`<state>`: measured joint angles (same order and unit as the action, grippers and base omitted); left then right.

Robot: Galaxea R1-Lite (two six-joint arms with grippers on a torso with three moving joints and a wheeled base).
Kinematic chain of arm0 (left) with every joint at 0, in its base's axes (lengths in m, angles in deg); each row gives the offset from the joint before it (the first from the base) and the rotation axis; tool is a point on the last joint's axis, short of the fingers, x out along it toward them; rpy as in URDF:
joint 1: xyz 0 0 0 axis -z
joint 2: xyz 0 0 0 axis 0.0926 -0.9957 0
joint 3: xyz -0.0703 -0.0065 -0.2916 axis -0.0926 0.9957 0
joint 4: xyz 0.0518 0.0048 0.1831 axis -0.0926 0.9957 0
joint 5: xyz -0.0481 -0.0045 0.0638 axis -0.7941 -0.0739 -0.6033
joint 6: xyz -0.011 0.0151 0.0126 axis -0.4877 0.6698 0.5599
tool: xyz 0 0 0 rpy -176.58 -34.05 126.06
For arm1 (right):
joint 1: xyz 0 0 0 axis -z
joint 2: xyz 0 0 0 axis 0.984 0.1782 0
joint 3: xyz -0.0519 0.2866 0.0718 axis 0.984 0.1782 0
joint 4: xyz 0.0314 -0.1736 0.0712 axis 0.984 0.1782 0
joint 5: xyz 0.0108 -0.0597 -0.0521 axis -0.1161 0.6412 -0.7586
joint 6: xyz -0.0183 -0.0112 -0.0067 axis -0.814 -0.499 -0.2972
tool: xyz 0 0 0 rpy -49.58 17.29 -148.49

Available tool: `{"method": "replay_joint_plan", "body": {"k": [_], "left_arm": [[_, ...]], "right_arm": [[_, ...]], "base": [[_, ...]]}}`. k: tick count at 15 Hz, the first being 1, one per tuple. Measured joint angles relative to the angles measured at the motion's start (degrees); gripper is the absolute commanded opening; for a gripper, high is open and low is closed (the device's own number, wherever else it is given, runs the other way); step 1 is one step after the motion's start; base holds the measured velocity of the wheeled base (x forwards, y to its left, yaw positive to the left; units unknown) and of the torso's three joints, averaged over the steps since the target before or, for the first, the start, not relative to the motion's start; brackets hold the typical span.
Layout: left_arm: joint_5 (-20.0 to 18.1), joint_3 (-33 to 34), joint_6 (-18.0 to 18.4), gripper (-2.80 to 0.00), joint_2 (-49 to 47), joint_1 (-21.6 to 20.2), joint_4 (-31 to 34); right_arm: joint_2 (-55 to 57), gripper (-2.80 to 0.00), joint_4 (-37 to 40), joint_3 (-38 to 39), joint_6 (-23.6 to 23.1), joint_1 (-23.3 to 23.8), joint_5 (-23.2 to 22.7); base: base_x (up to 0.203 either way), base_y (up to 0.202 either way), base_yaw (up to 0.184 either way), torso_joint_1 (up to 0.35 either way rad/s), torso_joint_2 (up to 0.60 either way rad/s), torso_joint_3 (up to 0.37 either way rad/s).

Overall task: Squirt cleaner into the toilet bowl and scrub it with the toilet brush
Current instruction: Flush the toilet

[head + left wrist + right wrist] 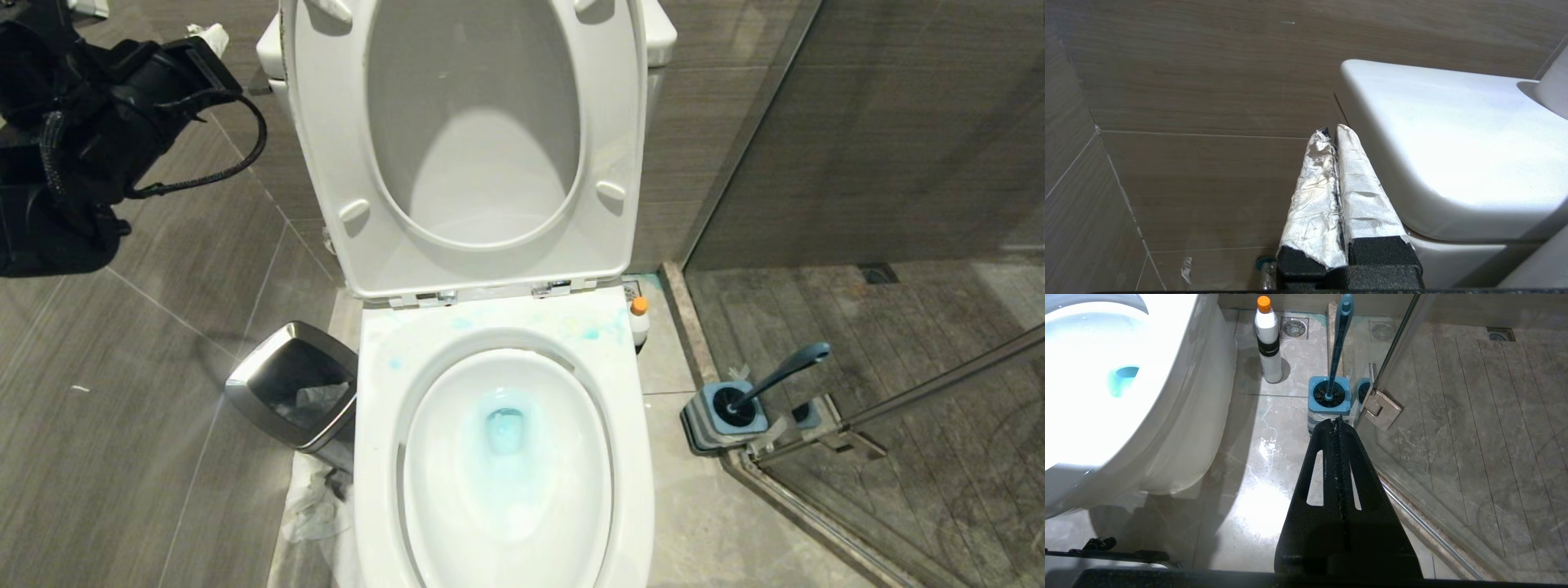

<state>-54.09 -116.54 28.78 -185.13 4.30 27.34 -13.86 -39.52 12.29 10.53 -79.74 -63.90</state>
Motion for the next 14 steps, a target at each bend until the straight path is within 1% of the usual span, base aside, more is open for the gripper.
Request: {"method": "replay_joint_plan", "body": {"k": [6, 10, 12, 14], "left_arm": [[1.0, -5.5, -0.1, -2.8, -3.4, 0.2, 0.3], [0.9, -5.9, -0.2, -2.8, -4.0, 0.2, 1.2], [0.9, -5.6, -1.7, -2.8, -3.8, 0.4, 4.0], [0.8, -5.5, -2.5, -2.8, -3.7, 0.9, 5.0]], "right_arm": [[0.0, -2.8, 0.0, 0.0, 0.0, 0.0, 0.0], [0.0, -2.8, 0.0, 0.0, 0.0, 0.0, 0.0], [0.0, -2.8, 0.0, 0.0, 0.0, 0.0, 0.0], [0.0, -2.8, 0.0, 0.0, 0.0, 0.0, 0.0]], "base": [[0.0, 0.0, 0.0, 0.0, 0.0, 0.0], [0.0, 0.0, 0.0, 0.0, 0.0, 0.0], [0.0, 0.0, 0.0, 0.0, 0.0, 0.0], [0.0, 0.0, 0.0, 0.0, 0.0, 0.0]]}}
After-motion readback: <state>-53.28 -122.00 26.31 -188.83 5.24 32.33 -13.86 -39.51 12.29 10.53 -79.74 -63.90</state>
